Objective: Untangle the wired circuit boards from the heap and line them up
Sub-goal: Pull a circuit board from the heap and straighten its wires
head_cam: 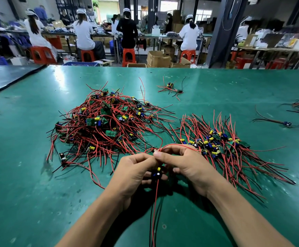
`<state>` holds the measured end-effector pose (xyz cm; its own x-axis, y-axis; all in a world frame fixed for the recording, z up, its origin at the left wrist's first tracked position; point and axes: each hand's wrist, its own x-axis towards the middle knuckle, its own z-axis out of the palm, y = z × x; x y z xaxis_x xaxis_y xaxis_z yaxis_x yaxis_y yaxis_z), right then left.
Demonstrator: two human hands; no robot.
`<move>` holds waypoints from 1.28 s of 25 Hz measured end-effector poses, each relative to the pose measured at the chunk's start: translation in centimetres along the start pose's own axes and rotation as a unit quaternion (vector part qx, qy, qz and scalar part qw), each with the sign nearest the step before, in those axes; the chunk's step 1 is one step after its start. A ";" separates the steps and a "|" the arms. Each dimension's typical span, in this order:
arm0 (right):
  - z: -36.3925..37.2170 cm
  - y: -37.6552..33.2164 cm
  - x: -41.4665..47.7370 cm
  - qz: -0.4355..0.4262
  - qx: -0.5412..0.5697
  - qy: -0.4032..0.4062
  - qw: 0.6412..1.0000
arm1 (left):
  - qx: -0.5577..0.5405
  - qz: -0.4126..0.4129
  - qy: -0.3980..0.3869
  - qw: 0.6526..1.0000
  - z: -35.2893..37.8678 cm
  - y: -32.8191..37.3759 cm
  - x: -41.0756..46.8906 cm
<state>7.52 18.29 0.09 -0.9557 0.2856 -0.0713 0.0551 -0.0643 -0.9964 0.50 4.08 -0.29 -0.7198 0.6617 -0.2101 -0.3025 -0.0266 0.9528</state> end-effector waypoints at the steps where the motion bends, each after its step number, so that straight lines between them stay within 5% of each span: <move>1: 0.3 0.1 0.1 0.002 -0.001 0.019 1.000 | 0.003 0.002 0.002 1.000 0.1 0.0 0.0; 18: -0.1 1.1 1.4 0.000 0.030 0.133 0.991 | 0.034 -0.001 -0.027 0.999 0.1 0.1 0.2; 26: -1.6 0.1 1.9 -0.009 0.153 0.192 0.969 | 0.049 -0.008 -0.045 0.998 0.4 0.3 -0.3; 32: -2.3 -0.9 1.7 0.029 0.312 0.141 0.939 | 0.052 -0.017 -0.060 0.997 0.5 0.7 -0.6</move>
<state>6.52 20.98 0.81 -0.8373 0.4996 -0.2220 -0.1590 -0.6111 -0.7754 1.03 4.07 0.62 -0.6290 0.7452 -0.2212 -0.2540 0.0718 0.9645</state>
